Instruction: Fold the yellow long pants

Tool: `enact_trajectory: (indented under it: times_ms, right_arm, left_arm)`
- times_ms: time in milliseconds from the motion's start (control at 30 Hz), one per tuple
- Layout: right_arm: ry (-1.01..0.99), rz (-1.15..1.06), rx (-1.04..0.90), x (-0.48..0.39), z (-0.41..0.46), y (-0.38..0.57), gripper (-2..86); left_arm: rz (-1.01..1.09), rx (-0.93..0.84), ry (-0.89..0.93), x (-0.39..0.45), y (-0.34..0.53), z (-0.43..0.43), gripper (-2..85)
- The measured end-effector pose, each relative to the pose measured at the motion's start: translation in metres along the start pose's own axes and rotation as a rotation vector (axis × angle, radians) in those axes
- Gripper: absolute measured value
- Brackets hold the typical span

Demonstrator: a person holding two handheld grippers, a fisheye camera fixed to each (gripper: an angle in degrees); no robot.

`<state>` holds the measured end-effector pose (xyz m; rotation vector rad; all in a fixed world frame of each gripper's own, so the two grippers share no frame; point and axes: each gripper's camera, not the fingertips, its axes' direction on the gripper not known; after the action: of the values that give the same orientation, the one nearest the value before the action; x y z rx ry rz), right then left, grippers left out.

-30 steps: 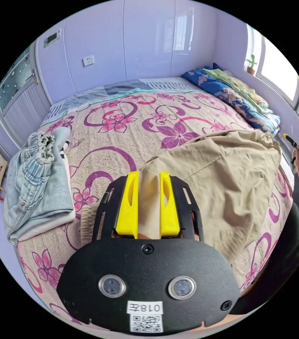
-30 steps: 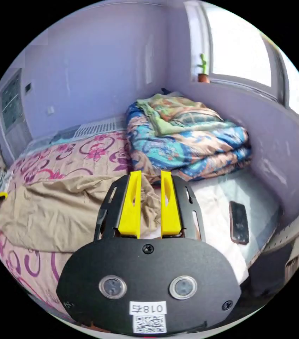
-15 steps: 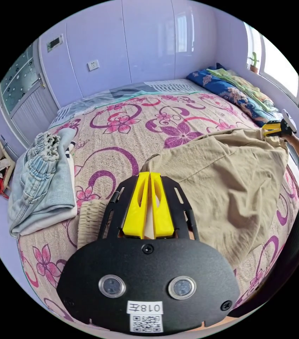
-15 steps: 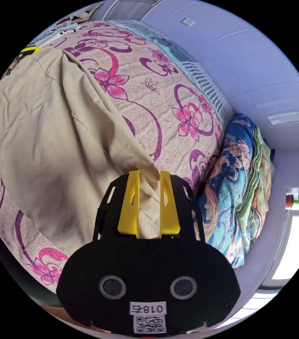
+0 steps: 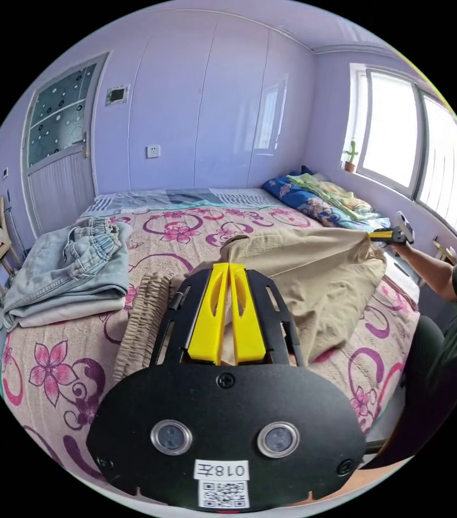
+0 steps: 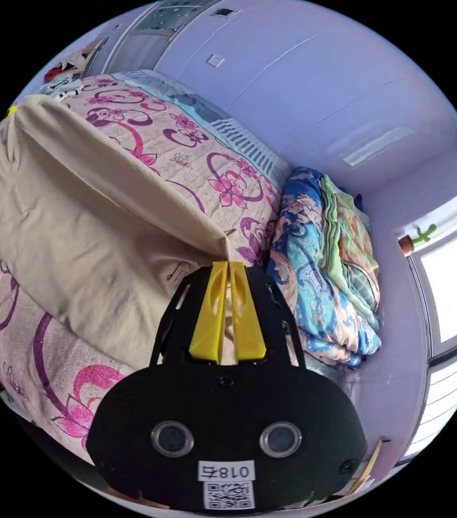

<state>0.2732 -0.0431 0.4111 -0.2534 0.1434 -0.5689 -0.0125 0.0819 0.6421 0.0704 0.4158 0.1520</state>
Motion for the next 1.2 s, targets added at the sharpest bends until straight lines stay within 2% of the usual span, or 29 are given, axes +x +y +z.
enact_trajectory:
  times_ms: [233,500,700,833,1033,1100,1200]
  right_arm:
    - [0.012,0.163,0.056,-0.003,-0.076,0.099,-1.0]
    - [-0.161,0.241,-0.095,-0.033,-0.148,0.233,-1.0]
    - [-0.236,0.192,-0.231,-0.074,-0.154,0.285,-0.9]
    - [-0.241,0.2,-0.225,-0.075,-0.162,0.292,-0.9]
    - [-0.296,0.227,-0.238,-0.066,-0.159,0.304,-0.5]
    - [-0.351,0.186,-0.321,-0.072,-0.141,0.306,0.4]
    - [-0.354,0.125,-0.331,-0.07,-0.147,0.308,3.1]
  left_arm:
    - [-0.043,0.04,0.1,0.046,0.108,-0.118,-1.0]
    - [-0.153,-0.083,0.094,0.078,0.235,-0.214,-1.0]
    - [-0.24,-0.113,0.085,0.054,0.295,-0.214,-1.0]
    - [-0.187,-0.125,0.073,0.046,0.279,-0.223,-1.0]
    - [-0.119,-0.377,0.107,0.036,0.286,-0.19,-0.8]
    - [-0.164,-0.41,0.138,0.026,0.3,-0.18,-0.6]
    - [-0.254,-0.416,0.213,0.009,0.32,-0.193,0.6]
